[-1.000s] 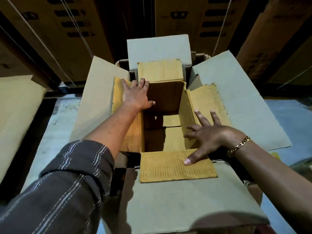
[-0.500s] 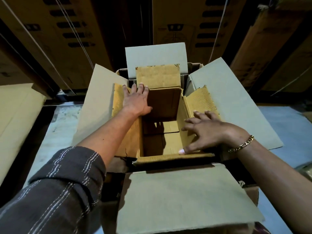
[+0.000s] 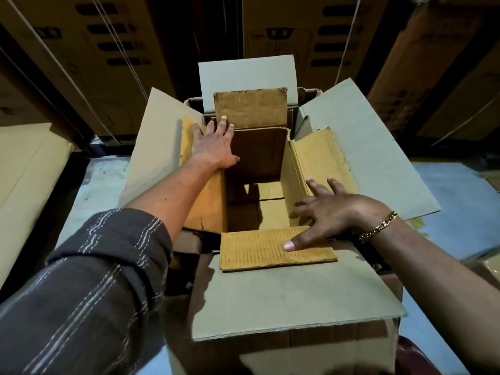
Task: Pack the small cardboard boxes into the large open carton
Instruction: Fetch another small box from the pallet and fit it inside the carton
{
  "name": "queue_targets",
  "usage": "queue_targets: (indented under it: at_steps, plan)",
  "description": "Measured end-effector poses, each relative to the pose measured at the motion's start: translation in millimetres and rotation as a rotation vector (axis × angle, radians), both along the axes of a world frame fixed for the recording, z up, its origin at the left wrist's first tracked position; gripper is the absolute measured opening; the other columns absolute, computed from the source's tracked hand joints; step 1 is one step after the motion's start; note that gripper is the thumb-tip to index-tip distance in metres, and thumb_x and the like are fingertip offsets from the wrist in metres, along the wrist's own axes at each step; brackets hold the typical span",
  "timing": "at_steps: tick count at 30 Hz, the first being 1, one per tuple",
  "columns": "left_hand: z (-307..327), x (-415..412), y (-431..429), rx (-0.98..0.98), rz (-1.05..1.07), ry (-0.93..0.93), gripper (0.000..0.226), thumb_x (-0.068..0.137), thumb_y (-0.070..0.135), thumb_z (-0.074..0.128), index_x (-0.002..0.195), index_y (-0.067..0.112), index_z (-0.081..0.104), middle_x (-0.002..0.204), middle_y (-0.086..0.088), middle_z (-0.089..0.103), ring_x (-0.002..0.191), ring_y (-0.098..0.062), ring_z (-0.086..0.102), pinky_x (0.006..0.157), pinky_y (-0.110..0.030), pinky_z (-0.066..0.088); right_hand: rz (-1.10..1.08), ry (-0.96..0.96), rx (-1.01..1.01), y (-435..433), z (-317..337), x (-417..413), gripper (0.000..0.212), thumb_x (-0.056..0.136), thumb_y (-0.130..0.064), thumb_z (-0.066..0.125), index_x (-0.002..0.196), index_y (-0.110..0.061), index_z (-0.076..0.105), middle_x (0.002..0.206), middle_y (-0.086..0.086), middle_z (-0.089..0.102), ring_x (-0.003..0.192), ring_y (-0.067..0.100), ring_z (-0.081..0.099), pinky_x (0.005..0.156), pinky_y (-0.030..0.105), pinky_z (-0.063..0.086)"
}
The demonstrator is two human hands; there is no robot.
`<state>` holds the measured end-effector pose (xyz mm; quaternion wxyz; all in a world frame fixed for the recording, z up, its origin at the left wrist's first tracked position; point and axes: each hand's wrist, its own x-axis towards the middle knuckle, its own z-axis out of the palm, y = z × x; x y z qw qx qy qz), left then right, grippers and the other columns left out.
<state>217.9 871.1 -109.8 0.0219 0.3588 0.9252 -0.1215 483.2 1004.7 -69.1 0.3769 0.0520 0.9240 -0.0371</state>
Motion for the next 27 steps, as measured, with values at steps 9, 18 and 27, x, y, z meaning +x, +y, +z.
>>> queue_targets:
  at_steps: [9,18,27]
  plan:
    - [-2,-8,14,-0.082,0.003,0.023,0.092,0.094,0.070,0.044,0.163,0.021,0.009,0.171,-0.004,0.007,0.154,-0.034,0.017,0.120,-0.065,0.010,-0.037,-0.032,-0.050,3,-17,0,0.110,0.056,-0.103,0.038,0.143,-0.036,0.052,0.168,-0.009,0.025,0.140,0.023,-0.049,0.107,0.061,-0.037]
    - [5,-4,9,-0.047,-0.012,0.004,0.094,0.092,0.069,0.049,0.163,0.021,0.011,0.171,-0.007,0.008,0.154,-0.035,0.014,0.120,-0.064,0.008,-0.053,0.167,-0.088,5,-10,5,0.102,0.062,-0.101,0.042,0.140,-0.037,0.053,0.161,-0.009,0.036,0.154,0.020,-0.024,0.118,0.059,-0.022]
    - [23,25,-20,-0.028,0.005,0.015,0.094,0.094,0.069,0.044,0.163,0.023,-0.001,0.171,-0.008,-0.006,0.157,-0.033,-0.001,0.121,-0.065,0.003,-0.085,0.483,0.024,7,18,8,0.083,0.086,-0.083,0.037,0.151,-0.032,0.043,0.167,-0.003,0.027,0.158,0.024,0.003,0.124,0.048,0.002]
